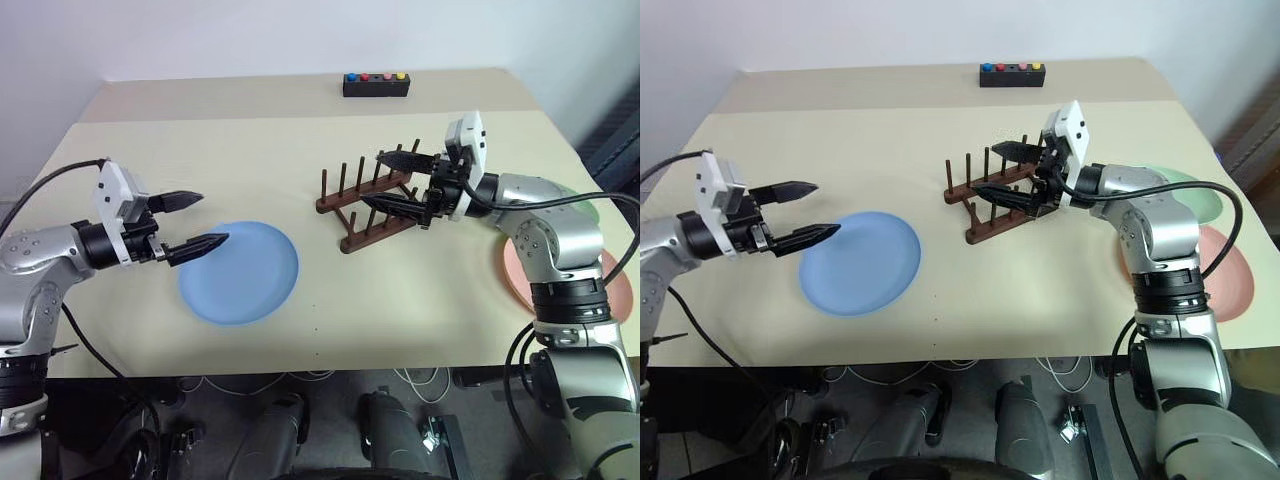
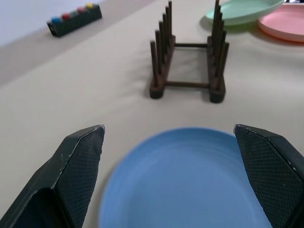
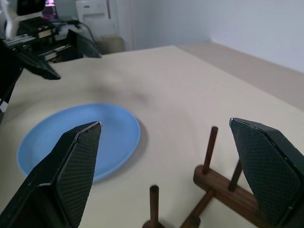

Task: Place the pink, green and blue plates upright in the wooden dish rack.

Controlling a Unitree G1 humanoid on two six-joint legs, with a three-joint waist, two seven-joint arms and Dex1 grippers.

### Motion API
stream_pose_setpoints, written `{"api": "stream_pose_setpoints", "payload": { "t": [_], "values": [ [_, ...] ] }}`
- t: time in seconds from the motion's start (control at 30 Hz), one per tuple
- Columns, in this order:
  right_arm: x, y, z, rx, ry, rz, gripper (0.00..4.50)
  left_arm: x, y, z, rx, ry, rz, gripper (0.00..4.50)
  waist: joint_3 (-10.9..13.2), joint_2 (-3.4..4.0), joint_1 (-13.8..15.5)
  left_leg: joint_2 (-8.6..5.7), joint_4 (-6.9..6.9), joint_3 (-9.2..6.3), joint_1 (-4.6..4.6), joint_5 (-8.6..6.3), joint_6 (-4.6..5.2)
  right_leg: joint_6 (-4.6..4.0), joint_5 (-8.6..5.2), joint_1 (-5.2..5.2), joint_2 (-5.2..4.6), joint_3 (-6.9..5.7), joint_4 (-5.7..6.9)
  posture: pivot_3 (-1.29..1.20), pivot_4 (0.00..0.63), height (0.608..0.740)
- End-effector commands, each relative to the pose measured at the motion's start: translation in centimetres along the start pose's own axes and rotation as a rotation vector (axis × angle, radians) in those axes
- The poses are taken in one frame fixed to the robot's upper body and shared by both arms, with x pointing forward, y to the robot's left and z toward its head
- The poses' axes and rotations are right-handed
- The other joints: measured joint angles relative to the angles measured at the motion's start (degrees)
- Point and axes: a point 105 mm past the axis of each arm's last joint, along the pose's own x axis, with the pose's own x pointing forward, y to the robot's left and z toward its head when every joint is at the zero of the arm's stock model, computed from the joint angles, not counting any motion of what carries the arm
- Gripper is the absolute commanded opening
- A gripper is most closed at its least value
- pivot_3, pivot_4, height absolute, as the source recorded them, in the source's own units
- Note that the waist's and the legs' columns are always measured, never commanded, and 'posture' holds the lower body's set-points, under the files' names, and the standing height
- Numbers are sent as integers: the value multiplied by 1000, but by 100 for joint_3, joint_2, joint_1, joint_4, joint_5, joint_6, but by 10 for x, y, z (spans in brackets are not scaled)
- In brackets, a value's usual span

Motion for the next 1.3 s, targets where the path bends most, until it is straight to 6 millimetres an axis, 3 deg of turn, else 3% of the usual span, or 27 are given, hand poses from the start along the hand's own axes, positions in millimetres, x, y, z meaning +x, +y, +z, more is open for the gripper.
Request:
{"api": "stream_pose_setpoints", "payload": {
  "t": [0.03,0.13,0.6,0.9,1.13,1.3],
  "values": [
    [-1,2,16,-35,-70,-9,4424,-7,8,14,46,-5,19,4500,0,0,0,0,0,1,0,0,0,0,0,0,0,0,0,0,150,740],
    [1,5,18,-32,-78,-6,4424,-11,11,13,48,9,23,4500,1,-1,-16,7,-2,5,0,-1,-1,-1,1,-4,13,4,0,0,150,740],
    [-5,2,17,-74,-114,-24,4424,10,1,18,42,-33,-11,4500,0,0,-6,22,-3,21,1,-2,-2,-5,5,-8,27,15,-1,0,150,740],
    [1,0,16,-78,-134,-24,4424,63,-22,16,104,-24,-125,4500,1,-3,5,23,2,25,2,-2,-2,-2,14,-7,29,17,-2,0,150,740],
    [-11,-3,17,-88,-125,-73,4424,120,-45,-9,146,84,-227,4500,0,-1,6,24,2,31,3,-2,-2,1,17,-6,32,18,-4,0,150,740],
    [-20,-4,12,-81,-98,-110,4424,148,-56,-20,154,118,-284,4500,0,-3,-14,24,5,34,3,-2,-2,4,22,-7,32,20,-4,0,150,740]
  ]
}}
